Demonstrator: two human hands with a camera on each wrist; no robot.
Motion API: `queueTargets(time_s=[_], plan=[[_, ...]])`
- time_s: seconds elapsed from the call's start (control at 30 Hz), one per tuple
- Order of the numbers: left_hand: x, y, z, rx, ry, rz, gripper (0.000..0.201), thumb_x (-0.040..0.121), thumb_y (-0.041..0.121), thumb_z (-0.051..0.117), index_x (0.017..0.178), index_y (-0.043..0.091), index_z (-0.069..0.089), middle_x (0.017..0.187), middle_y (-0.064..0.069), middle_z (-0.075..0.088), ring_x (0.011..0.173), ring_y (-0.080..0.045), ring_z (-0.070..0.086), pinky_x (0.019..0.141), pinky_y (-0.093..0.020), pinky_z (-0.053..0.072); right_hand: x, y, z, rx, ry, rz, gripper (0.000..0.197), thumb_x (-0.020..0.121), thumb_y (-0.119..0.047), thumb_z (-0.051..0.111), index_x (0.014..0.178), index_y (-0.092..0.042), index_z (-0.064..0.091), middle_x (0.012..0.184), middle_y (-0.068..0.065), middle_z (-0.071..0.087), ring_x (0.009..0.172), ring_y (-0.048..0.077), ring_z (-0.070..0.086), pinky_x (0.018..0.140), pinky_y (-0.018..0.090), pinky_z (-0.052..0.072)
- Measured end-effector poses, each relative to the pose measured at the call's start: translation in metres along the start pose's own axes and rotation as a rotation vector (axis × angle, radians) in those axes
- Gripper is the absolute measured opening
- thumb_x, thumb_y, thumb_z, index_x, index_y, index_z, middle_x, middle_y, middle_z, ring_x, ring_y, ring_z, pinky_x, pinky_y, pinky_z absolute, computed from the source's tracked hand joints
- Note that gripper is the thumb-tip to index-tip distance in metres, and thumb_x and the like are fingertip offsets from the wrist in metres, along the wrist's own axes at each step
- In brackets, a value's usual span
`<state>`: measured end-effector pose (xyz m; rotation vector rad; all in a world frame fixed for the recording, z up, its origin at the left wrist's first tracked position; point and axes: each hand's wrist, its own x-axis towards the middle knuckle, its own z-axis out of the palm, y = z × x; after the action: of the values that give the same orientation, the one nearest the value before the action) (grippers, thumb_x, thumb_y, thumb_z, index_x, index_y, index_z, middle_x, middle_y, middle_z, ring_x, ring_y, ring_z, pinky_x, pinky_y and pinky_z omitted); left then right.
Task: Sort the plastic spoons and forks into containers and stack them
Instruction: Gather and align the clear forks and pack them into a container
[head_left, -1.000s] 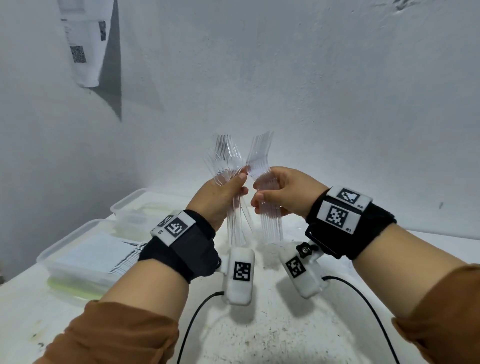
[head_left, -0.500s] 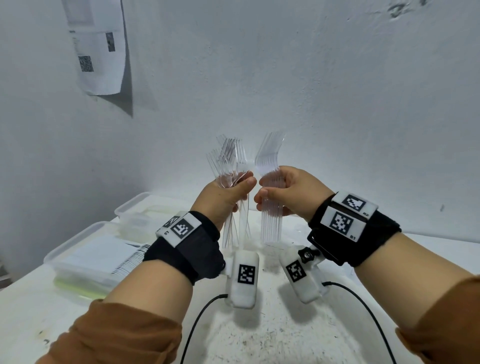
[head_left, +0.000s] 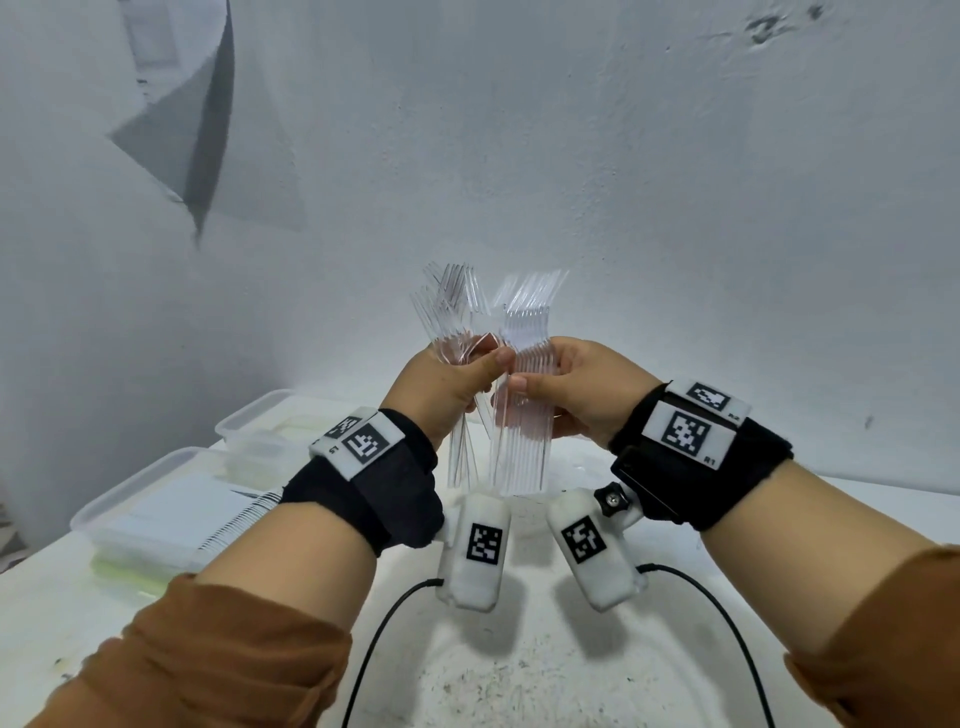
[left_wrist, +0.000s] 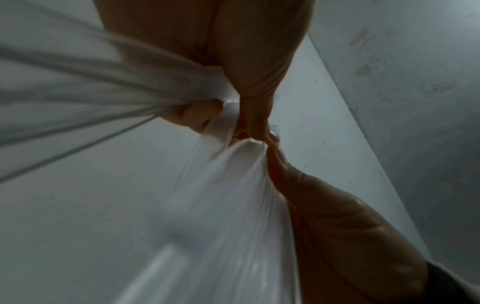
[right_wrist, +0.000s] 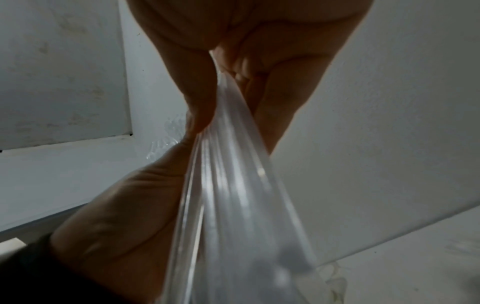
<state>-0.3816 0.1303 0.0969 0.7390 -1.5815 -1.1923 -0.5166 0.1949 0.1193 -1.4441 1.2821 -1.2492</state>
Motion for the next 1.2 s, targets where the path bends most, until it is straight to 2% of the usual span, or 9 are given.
queueTargets(time_s=[0.2, 0.37, 0.47, 0.63, 0.7, 0.83, 0.97, 1.1, 1.2], plan=[[0.002, 0.005, 0.016, 0.036, -0.057, 0.019, 0.018, 0.083, 0.019, 0.068, 0.070, 0.020, 0.056, 0.054, 0.010, 0.054, 0.053, -0.005, 0.049, 0.051, -0.017, 0.035, -0.004, -0.003, -0.015, -0.019, -0.038, -0.007, 0.015, 0.089, -0.004, 0.059, 0.082, -0.017, 0.056, 0.065, -0.003, 0.069, 0.061, 0.008, 0.068, 0.052, 0.022, 0.053], [0.005, 0.003, 0.024, 0.064, -0.022, 0.001, 0.017, 0.083, 0.022, 0.070, 0.074, 0.021, 0.056, 0.067, 0.003, 0.056, 0.066, -0.016, 0.049, 0.056, -0.022, 0.036, -0.004, 0.000, -0.024, -0.057, -0.007, 0.009, 0.014, 0.085, -0.009, 0.065, 0.084, -0.018, 0.055, 0.073, -0.002, 0.069, 0.067, 0.010, 0.068, 0.056, 0.025, 0.052], [0.005, 0.001, 0.027, 0.083, -0.022, -0.018, 0.014, 0.087, 0.032, 0.065, 0.079, 0.020, 0.060, 0.072, -0.001, 0.063, 0.075, -0.023, 0.054, 0.060, -0.025, 0.038, -0.004, 0.000, -0.029, -0.090, 0.003, 0.007, 0.014, 0.084, -0.012, 0.068, 0.083, -0.019, 0.056, 0.079, -0.001, 0.069, 0.074, 0.013, 0.068, 0.062, 0.027, 0.053], [0.003, 0.001, 0.029, 0.037, -0.031, -0.049, 0.027, 0.092, 0.022, 0.058, 0.067, 0.027, 0.066, 0.083, -0.002, 0.068, 0.090, -0.025, 0.061, 0.058, -0.021, 0.036, -0.005, 0.003, -0.035, -0.114, 0.039, 0.002, 0.014, 0.084, -0.012, 0.068, 0.089, -0.019, 0.058, 0.086, -0.002, 0.068, 0.077, 0.013, 0.069, 0.068, 0.029, 0.055], [0.001, 0.002, 0.029, 0.014, -0.033, -0.063, 0.018, 0.092, 0.021, 0.058, 0.076, 0.026, 0.065, 0.086, -0.001, 0.066, 0.092, -0.022, 0.061, 0.057, -0.020, 0.035, -0.004, 0.004, -0.035, -0.132, 0.044, -0.004, 0.014, 0.085, -0.010, 0.067, 0.089, -0.020, 0.057, 0.085, -0.001, 0.069, 0.077, 0.013, 0.069, 0.069, 0.030, 0.054], [-0.001, 0.001, 0.024, 0.004, -0.028, -0.081, 0.007, 0.090, 0.022, 0.060, 0.090, 0.025, 0.067, 0.086, 0.008, 0.060, 0.077, -0.006, 0.055, 0.060, -0.019, 0.035, -0.004, 0.002, -0.035, -0.113, 0.031, 0.006, 0.014, 0.087, -0.008, 0.064, 0.091, -0.019, 0.055, 0.081, 0.000, 0.070, 0.074, 0.014, 0.068, 0.069, 0.029, 0.053], [0.002, -0.002, 0.012, 0.072, 0.002, -0.059, 0.027, 0.084, 0.024, 0.068, 0.110, 0.016, 0.064, 0.081, 0.007, 0.060, 0.071, -0.007, 0.052, 0.060, -0.021, 0.035, -0.002, 0.002, -0.026, -0.118, 0.042, 0.007, 0.014, 0.087, -0.008, 0.064, 0.094, -0.017, 0.056, 0.079, 0.000, 0.070, 0.072, 0.013, 0.068, 0.064, 0.026, 0.055], [0.004, -0.001, -0.002, 0.092, -0.020, -0.018, 0.035, 0.084, 0.024, 0.067, 0.117, 0.024, 0.056, 0.075, 0.009, 0.056, 0.070, -0.007, 0.052, 0.059, -0.020, 0.035, 0.003, 0.004, -0.011, -0.102, 0.043, 0.020, 0.015, 0.086, -0.008, 0.065, 0.098, -0.013, 0.058, 0.076, -0.001, 0.069, 0.070, 0.012, 0.069, 0.057, 0.025, 0.052], [0.007, -0.002, -0.016, 0.105, -0.004, -0.017, 0.037, 0.085, 0.028, 0.066, 0.120, 0.019, 0.057, 0.078, 0.007, 0.059, 0.072, -0.008, 0.055, 0.059, -0.021, 0.036, 0.009, 0.003, 0.002, -0.063, 0.062, 0.021, 0.013, 0.086, -0.007, 0.065, 0.095, -0.014, 0.057, 0.075, -0.001, 0.068, 0.067, 0.012, 0.068, 0.057, 0.025, 0.053]])
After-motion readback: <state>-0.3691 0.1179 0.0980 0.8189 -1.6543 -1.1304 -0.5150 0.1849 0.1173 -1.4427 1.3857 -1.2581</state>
